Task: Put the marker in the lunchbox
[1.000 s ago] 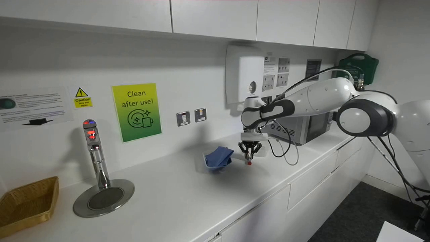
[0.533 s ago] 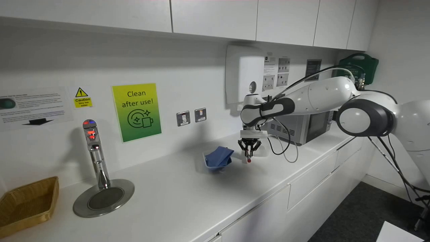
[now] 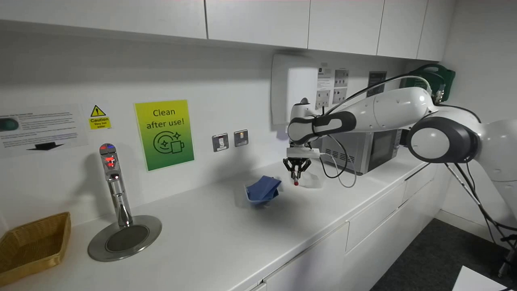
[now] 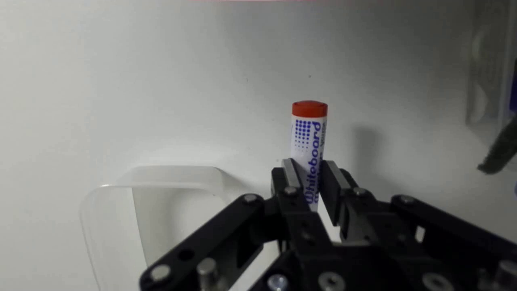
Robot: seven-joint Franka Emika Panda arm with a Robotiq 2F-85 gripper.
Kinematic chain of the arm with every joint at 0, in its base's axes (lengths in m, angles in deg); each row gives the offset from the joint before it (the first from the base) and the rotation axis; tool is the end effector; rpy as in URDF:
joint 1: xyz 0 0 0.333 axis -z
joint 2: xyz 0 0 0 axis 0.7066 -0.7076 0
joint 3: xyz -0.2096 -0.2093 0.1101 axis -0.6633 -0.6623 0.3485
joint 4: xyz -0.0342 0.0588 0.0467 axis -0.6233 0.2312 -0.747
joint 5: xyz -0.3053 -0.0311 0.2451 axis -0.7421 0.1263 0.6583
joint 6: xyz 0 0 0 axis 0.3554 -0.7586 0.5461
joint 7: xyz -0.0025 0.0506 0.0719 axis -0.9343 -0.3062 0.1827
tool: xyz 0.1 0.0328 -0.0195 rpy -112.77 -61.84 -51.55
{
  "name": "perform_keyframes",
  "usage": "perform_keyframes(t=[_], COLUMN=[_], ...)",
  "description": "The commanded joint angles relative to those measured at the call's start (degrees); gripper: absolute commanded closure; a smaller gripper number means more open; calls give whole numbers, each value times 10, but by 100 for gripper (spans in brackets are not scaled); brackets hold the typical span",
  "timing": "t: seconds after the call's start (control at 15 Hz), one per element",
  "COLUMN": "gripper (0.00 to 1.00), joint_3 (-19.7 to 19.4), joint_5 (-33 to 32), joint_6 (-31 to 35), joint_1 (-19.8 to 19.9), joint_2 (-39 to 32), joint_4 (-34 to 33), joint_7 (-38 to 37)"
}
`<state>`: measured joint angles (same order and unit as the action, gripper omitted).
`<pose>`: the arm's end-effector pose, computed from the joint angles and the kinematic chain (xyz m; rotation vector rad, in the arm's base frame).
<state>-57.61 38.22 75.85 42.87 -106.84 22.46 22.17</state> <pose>0.7426 -0.0177 0.3827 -2.9408 1.0739 -0.1431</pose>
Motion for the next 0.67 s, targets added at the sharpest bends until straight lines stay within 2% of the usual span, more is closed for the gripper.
perform_keyframes(t=[0.0, 0.33, 0.6], gripper=[95, 95, 95], joint_3=[-5, -7, -13], joint_5=[-9, -7, -3], joint_6=[-14, -31, -87], joint_1=[-6, 3, 19], joint_2=[44, 96, 128], joint_4=[15, 38, 51], joint_7=[15, 34, 59])
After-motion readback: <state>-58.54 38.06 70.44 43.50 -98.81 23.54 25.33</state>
